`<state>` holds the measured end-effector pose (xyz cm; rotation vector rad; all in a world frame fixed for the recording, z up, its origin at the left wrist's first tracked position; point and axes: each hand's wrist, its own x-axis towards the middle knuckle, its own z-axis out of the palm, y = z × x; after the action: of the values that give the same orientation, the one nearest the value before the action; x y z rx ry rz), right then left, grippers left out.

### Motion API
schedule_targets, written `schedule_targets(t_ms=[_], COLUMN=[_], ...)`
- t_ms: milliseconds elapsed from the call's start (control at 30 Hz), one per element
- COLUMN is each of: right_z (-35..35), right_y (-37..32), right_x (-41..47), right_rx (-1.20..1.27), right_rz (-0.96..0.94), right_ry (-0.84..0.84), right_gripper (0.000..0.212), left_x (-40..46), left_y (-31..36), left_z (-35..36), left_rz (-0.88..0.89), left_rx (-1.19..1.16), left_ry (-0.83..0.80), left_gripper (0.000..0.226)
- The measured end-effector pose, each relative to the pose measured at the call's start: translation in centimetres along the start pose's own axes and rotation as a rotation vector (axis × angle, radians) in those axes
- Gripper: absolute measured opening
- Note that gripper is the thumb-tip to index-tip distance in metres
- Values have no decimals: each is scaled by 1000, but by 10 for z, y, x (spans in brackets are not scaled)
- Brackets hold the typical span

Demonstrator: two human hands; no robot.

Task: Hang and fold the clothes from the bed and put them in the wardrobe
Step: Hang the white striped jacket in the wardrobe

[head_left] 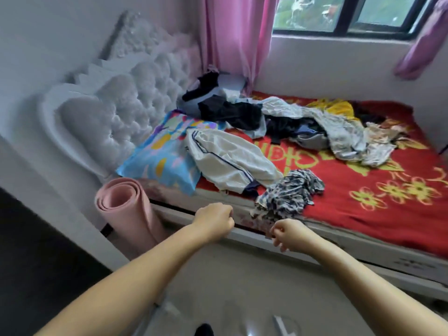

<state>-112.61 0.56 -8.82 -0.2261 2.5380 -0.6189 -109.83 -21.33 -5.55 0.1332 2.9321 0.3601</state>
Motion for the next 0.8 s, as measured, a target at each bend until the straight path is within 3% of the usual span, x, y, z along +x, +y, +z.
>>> schedule_targets(t_ms=[233,800], right_z=[-21,-142], right_y=[37,10], right_x=[85,374], right_rx=[60,86], right_rz=[85,147], right_ry=[-17,-73], right_gripper=[32,29], left_x=[102,390], left_y=[-4,-113], left_z=[25,-18], left_rz=[28,-162], left_rx=[-86,-100], left_ry=[-101,-239], left_gripper=[28,26])
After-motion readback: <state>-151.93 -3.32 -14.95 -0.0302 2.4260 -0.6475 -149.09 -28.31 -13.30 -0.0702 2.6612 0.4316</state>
